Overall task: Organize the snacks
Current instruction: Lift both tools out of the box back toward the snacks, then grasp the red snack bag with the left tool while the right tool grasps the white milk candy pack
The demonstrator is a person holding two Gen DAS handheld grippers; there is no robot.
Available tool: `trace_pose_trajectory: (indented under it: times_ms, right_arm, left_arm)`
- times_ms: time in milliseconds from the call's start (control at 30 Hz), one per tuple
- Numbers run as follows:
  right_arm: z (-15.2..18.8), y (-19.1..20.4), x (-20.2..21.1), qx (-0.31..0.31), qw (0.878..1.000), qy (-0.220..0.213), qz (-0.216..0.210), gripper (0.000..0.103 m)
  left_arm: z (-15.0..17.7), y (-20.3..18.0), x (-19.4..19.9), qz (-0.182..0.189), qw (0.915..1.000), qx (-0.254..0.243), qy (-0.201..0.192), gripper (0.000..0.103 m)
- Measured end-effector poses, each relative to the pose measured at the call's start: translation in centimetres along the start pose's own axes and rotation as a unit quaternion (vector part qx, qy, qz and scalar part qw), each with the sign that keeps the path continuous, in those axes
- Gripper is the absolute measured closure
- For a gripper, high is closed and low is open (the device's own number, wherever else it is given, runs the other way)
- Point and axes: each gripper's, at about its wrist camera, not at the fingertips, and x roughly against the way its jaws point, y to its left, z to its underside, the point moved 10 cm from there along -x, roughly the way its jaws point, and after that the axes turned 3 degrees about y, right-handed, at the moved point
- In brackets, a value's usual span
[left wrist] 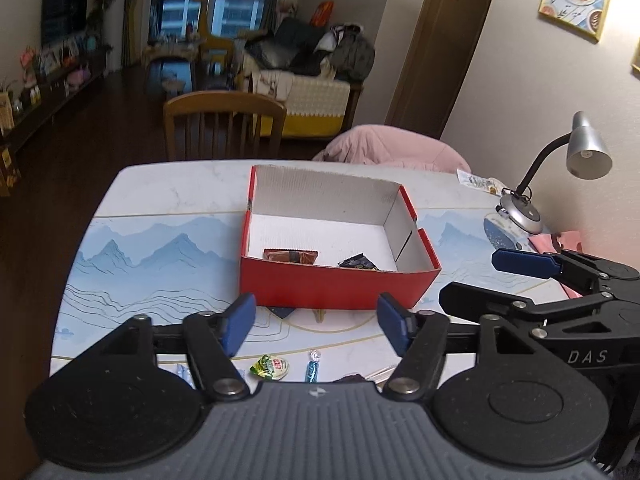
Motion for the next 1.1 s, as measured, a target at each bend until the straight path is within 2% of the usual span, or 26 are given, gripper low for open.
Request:
trace_pose_trajectory:
  times_ms: [167, 333, 400, 533, 700, 833, 1100]
  right_arm:
    - [1.2, 1.4, 1.1, 0.01, 1.0, -0.022, 0.0, 0.003]
    - [3.0, 1.8, 1.6, 0.011, 0.999, -0.036, 0.004, 0.0]
    - [3.7, 1.8, 1.7, 0.004, 0.999, -0.039, 0.005, 0.0]
    - [5.3, 1.1, 1.4, 0.009, 0.999, -0.038, 0.036, 0.0]
    - [7.8, 0.6, 0.4, 0.027, 0.998, -0.014, 0.057, 0.0]
    - [10.7, 0.3, -1.2, 0.029, 0.998, 0.03, 0.053, 0.0]
    - [15.7, -1.6, -3.8, 0.016, 0.992, 0.105, 0.066, 0.002]
  left_arm:
    - [1.8, 0.2, 1.4, 0.004, 0.9999, -0.003, -0.016, 0.034]
    - [4.1, 1.1, 2.5, 0.003, 0.9995, 0.0, -0.032, 0.021]
    - [5.0, 1.4, 2.8, 0.006, 0.9993, 0.002, -0.037, 0.02]
    - [6.5, 2.4, 2.6, 0.003, 0.9994, 0.001, -0.035, 0.018]
    - [8.8, 4.0, 1.3, 0.006, 1.0, 0.006, 0.001, 0.018]
    - [11.4, 4.7, -0.5, 0.009, 0.9992, -0.003, 0.039, 0.018]
    - [17.3, 4.5, -4.9, 0.035, 0.9895, -0.022, 0.139, 0.018]
